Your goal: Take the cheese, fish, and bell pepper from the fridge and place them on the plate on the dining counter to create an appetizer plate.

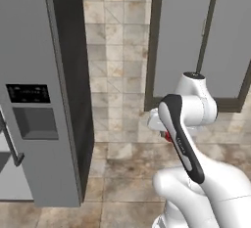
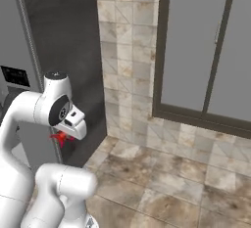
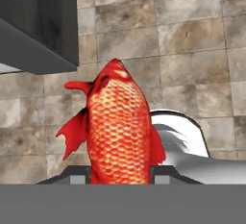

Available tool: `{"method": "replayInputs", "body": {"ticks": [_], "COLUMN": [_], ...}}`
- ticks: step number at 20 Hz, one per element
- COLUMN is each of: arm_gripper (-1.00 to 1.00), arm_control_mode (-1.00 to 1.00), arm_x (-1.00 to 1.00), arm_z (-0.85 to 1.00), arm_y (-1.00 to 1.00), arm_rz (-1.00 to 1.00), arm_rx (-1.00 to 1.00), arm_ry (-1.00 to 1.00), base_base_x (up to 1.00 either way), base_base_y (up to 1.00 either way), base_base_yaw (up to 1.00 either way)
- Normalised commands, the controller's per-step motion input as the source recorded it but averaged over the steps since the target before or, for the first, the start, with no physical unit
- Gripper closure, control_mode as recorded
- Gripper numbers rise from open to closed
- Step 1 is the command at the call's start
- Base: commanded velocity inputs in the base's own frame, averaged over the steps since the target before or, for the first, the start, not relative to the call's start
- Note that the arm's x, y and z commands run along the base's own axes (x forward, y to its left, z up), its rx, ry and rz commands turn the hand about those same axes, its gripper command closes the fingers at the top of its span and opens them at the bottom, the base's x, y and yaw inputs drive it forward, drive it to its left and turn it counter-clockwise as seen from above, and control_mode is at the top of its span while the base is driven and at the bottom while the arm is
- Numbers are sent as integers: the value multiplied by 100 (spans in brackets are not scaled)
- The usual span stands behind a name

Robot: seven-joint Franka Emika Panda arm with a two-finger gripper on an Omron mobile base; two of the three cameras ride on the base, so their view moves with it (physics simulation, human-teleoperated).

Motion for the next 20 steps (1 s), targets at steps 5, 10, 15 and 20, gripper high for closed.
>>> {"method": "replayInputs", "body": {"ticks": [5,10,15,20], "arm_gripper": [100,100,100,100], "arm_control_mode": [100,100,100,100], "arm_x": [0,0,0,0], "arm_z": [0,0,0,0], "arm_y": [0,0,0,0], "arm_rz": [0,0,0,0], "arm_rx": [0,0,0,0], "arm_ry": [0,0,0,0], "base_base_x": [-88,-100,-100,-100], "base_base_y": [-98,-79,-66,-41], "base_base_yaw": [18,23,26,22]}}
